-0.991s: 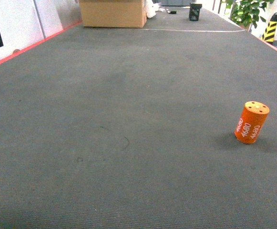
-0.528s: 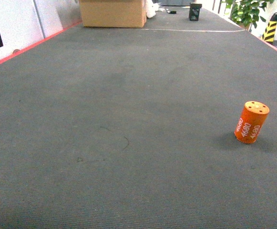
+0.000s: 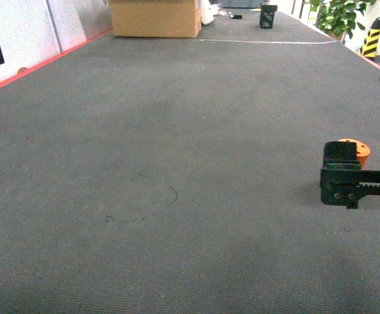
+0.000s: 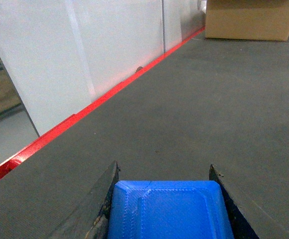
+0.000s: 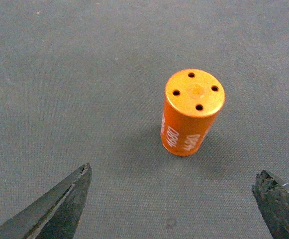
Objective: Sort blue parts and orange caps into right shelf containers
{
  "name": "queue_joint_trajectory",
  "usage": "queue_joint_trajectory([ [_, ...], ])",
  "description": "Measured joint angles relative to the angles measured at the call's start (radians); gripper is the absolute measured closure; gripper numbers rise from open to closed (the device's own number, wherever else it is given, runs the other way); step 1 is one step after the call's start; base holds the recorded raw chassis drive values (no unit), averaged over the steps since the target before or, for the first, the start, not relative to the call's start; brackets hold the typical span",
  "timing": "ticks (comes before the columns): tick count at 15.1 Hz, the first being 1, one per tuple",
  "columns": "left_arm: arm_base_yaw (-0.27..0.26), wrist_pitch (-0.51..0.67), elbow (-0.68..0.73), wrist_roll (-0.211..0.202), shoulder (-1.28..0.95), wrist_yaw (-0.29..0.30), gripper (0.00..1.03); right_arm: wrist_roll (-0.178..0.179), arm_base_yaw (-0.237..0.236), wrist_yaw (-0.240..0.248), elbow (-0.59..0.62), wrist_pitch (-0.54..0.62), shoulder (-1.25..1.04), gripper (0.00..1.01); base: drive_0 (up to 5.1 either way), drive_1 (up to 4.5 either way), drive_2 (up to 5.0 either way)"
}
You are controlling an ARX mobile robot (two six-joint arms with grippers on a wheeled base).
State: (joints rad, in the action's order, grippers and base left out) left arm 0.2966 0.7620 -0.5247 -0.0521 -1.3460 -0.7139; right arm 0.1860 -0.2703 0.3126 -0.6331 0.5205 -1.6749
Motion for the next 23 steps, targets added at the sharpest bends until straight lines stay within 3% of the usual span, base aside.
queue_joint_trajectory([
  [2, 0.0, 0.0, 0.0, 0.0, 0.0, 0.0, 0.62, 0.017, -0.026, 0.055, -0.078, -0.008, -0.06, 0.03, 0.0, 0.0, 0.0],
  [5, 0.0, 0.0, 0.0, 0.0, 0.0, 0.0, 0.62, 0.031, -0.029, 0.077, -0.136, -0.037, -0.109, 0.03, 0.0, 0.0, 0.0],
  [12, 0.0, 0.001, 0.0, 0.0, 0.0, 0.0, 0.62, 0.014, 0.053, 0.011, -0.245, -0.048, -0.188, 0.03, 0.0, 0.0, 0.0],
  [18, 0.0, 0.0, 0.0, 0.0, 0.0, 0.0, 0.62, 0.003, 0.088, -0.028, -0.296, -0.04, -0.262, 0.03, 0.0, 0.0, 0.0],
  [23, 0.0, 0.0, 0.0, 0.0, 0.0, 0.0, 0.62, 0.003, 0.107, -0.026, -0.315, -0.04, -0.282, 0.03, 0.0, 0.0, 0.0],
])
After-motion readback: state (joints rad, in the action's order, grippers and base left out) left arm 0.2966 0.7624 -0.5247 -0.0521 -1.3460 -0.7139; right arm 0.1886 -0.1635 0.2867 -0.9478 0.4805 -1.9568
